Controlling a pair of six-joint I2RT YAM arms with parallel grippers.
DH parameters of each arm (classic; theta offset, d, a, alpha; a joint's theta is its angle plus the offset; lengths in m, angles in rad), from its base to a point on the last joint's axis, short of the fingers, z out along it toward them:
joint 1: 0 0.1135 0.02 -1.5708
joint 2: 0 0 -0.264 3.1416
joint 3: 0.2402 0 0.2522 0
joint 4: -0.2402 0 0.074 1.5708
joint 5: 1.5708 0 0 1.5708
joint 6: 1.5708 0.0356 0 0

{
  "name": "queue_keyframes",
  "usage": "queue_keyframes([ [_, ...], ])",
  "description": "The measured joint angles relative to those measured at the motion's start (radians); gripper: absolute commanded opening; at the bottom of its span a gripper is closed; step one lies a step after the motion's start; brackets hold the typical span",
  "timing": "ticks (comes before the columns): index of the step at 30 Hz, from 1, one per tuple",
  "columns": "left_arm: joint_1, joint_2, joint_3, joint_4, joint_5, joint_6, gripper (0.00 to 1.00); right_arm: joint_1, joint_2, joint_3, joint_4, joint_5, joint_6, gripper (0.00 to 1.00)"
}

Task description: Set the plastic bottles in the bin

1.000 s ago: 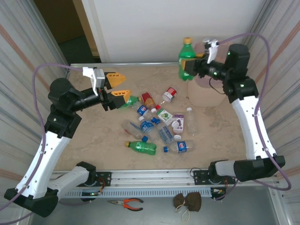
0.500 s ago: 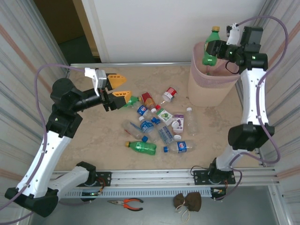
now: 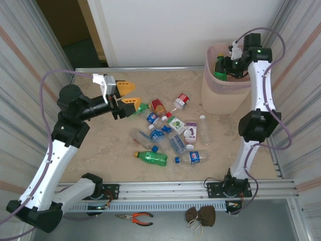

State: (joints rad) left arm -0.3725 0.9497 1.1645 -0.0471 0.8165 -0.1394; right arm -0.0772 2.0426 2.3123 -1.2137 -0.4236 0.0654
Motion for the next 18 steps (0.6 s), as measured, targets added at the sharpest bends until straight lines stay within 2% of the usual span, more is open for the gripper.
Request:
queue_keyframes([
  [7, 0.0, 0.0, -0.002, 0.0, -0.003, 0.0, 0.69, 0.012, 0.069, 0.015, -0.056, 0.035, -0.043, 0.53],
  [18, 0.0, 0.0, -0.002, 0.0, -0.008, 0.0, 0.69, 0.022, 0.229, 0.06, -0.084, -0.006, -0.076, 0.56],
])
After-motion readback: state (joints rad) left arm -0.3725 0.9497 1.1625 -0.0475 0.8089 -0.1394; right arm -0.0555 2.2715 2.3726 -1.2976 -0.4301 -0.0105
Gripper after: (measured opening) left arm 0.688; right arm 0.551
